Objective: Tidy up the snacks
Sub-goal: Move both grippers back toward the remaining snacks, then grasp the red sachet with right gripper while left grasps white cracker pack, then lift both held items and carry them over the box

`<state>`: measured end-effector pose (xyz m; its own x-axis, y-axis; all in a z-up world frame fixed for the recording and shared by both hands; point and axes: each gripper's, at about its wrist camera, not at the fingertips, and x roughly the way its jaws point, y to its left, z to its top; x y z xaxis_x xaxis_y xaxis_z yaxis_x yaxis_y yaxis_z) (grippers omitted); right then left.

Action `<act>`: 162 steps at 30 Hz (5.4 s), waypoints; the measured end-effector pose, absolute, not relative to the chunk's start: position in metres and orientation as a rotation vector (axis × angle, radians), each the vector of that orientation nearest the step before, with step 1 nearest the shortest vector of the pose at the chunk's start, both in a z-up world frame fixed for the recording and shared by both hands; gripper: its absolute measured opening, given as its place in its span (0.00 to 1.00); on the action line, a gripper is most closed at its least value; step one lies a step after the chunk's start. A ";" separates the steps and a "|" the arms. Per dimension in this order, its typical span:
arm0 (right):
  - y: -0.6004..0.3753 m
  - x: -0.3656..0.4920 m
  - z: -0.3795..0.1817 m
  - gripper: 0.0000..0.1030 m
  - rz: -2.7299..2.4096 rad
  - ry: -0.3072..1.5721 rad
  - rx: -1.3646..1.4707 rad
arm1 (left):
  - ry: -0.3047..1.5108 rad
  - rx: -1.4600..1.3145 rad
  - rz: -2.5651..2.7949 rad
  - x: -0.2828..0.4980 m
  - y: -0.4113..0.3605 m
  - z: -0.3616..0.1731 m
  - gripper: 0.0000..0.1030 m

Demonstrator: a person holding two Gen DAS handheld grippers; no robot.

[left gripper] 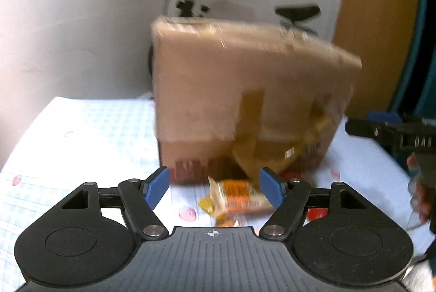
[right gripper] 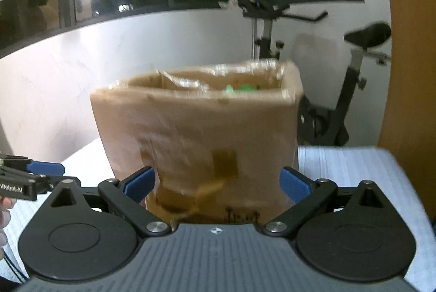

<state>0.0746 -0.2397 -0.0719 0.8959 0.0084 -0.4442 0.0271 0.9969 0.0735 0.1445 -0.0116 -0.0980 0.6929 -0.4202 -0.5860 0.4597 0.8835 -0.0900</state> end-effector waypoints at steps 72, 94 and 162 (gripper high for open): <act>-0.232 0.069 -0.184 0.83 -0.065 0.834 0.001 | 0.811 0.207 -0.670 0.118 -0.046 -0.196 0.56; -0.237 0.069 -0.189 0.83 -0.085 0.837 0.035 | 0.795 0.206 -0.655 0.115 -0.045 -0.197 0.56; -0.271 0.197 0.007 0.46 -0.043 0.442 0.000 | 0.366 0.102 -0.543 0.240 -0.081 0.015 0.52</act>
<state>0.1974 -0.2706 0.0067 0.9032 -0.0412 -0.4272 0.0411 0.9991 -0.0094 0.2402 -0.0812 0.0154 0.7934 -0.4857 -0.3669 0.5219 0.8530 -0.0008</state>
